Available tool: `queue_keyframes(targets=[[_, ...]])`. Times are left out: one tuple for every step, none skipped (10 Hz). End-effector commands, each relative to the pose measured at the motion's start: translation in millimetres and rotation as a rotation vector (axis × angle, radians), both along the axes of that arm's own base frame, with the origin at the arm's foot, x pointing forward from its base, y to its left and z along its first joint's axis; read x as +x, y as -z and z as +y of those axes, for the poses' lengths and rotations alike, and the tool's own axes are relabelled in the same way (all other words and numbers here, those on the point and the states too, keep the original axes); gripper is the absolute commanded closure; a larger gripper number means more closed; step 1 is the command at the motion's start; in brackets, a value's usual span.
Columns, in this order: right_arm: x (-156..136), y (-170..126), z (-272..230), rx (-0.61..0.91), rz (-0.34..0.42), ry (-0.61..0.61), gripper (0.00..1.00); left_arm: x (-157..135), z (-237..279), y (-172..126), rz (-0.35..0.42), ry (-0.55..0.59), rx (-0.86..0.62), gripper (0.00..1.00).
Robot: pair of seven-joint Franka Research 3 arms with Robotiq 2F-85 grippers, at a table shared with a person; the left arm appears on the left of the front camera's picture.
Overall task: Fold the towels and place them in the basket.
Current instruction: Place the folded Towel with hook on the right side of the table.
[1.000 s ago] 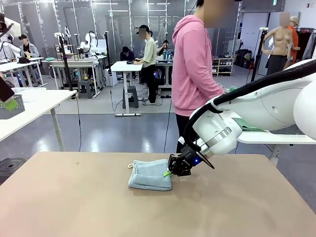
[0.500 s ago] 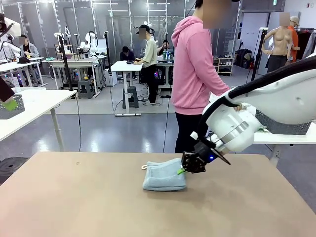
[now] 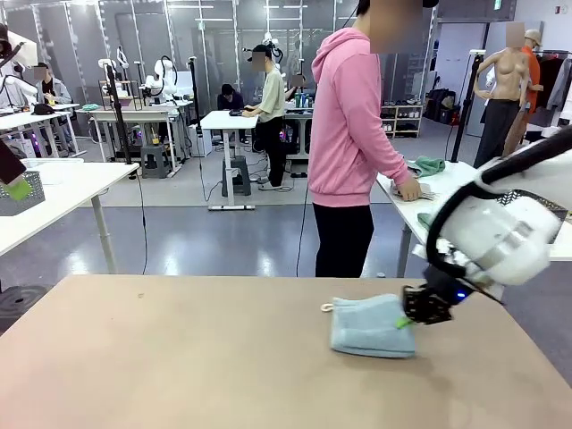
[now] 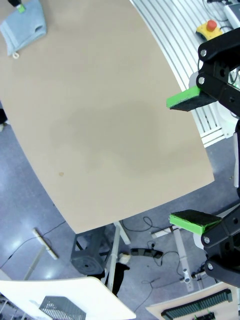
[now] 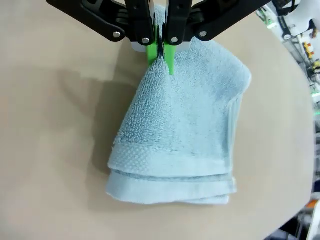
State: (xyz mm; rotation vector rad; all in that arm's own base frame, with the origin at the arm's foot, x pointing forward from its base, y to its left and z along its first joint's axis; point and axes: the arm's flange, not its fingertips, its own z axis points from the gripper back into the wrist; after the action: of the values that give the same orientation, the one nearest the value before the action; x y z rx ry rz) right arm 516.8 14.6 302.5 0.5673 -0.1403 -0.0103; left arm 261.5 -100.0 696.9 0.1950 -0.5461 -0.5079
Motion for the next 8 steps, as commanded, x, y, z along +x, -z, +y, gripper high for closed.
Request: queue_keyframes(targets=[[-10.0,-15.0,-38.6,-0.069,0.026,0.046,0.95,0.6,-1.1,0.5,-0.012,-0.008,0.004,0.0],[-13.2,-16.5,-64.5,-0.117,0.045,0.06,0.95,0.6,-1.1,0.5,-0.012,-0.008,0.004,0.0],[-15.1,-16.6,-86.3,-0.138,0.057,0.07,0.95,0.6,-1.1,0.5,-0.012,-0.008,0.004,0.0],[-16.8,-16.1,-105.3,-0.153,0.07,0.099,0.95,0.6,-1.1,0.5,-0.012,-0.008,0.004,0.0],[-19.3,-16.4,-118.4,-0.173,0.095,0.11,0.95,0.6,-1.1,0.5,-0.012,-0.008,0.004,0.0],[-21.6,-18.9,-129.6,-0.193,0.115,0.122,0.95,0.6,-1.1,0.5,-0.012,-0.008,0.004,0.0],[-22.4,-22.2,-137.2,-0.224,0.132,0.134,0.95,0.6,-1.1,0.5,-0.012,-0.008,0.004,0.0],[-22.1,-27.9,-141.5,-0.262,0.136,0.124,0.77,0.6,-1.1,0.5,-0.012,-0.008,0.004,0.0]])
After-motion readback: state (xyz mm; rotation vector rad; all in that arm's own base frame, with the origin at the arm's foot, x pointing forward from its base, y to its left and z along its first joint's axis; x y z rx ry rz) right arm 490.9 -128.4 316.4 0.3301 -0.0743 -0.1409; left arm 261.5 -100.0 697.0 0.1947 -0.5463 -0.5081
